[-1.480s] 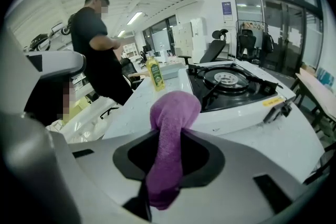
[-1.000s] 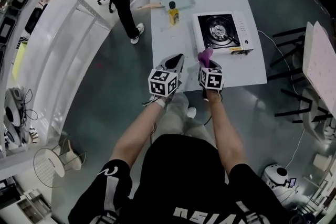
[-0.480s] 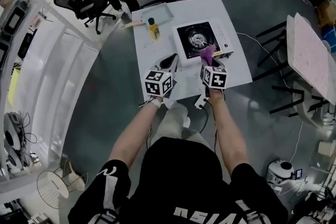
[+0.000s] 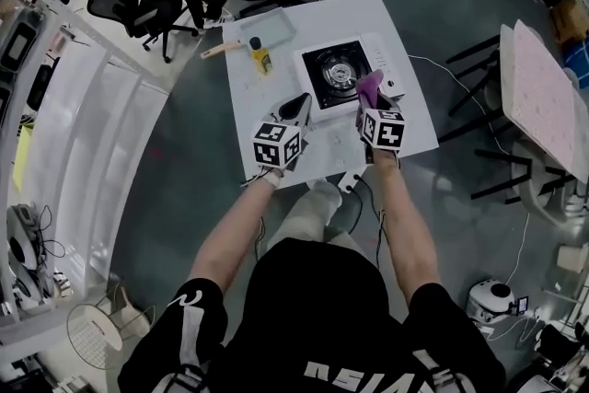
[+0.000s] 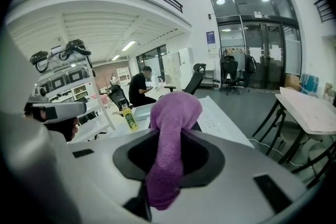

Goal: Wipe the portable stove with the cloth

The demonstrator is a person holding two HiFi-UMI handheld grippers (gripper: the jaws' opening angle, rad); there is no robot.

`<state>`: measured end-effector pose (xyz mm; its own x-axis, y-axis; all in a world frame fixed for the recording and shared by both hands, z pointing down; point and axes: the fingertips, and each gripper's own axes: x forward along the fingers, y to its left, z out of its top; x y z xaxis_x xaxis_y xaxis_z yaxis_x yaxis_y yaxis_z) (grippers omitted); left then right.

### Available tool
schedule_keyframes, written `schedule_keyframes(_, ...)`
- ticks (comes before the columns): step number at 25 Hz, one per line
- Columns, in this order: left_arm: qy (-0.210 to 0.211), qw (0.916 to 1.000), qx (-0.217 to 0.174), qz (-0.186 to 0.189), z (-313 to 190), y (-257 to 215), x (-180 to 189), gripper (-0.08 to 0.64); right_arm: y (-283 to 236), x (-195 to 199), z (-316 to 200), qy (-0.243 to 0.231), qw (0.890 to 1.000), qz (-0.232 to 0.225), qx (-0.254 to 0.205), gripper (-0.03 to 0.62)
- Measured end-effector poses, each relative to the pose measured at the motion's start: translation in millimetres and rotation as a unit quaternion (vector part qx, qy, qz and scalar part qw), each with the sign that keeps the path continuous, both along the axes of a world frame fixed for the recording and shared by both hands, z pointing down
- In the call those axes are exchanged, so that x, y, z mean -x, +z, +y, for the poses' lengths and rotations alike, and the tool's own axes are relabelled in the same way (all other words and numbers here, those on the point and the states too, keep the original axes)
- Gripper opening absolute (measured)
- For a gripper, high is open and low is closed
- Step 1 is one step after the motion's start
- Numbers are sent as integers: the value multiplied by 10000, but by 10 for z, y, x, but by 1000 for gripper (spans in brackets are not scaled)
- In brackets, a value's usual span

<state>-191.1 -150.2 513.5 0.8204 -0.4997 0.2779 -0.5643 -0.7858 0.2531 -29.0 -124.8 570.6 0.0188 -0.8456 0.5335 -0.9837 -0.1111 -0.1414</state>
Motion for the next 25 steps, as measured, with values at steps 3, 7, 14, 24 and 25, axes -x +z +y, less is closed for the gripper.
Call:
schedule_keyframes(3, -52, 10000, 12, -2, -153, 26, -101, 5, -26, -86, -175, -91, 10000, -1, -38, 103)
schedule_keyframes(7, -158, 9999, 37, -10, -447, 60, -278, 5, -20, -226, -549, -260, 9996, -37, -55, 103)
schedule_keyframes(14, -470, 9988, 162, 4, -1162, 201, -578, 5, 39, -479, -1336, -691, 9976, -38, 8, 103)
schedule_keyframes(24, -875, 9956, 340, 80, -1842, 259, -773, 5, 97, -704, -2128, -1122, 9935, -27, 168, 103)
schedule_keyframes(25, -919, 9951, 369, 70, -1858, 279, -758, 5, 102, -695, -2169, -1173, 9929, -29, 180, 103)
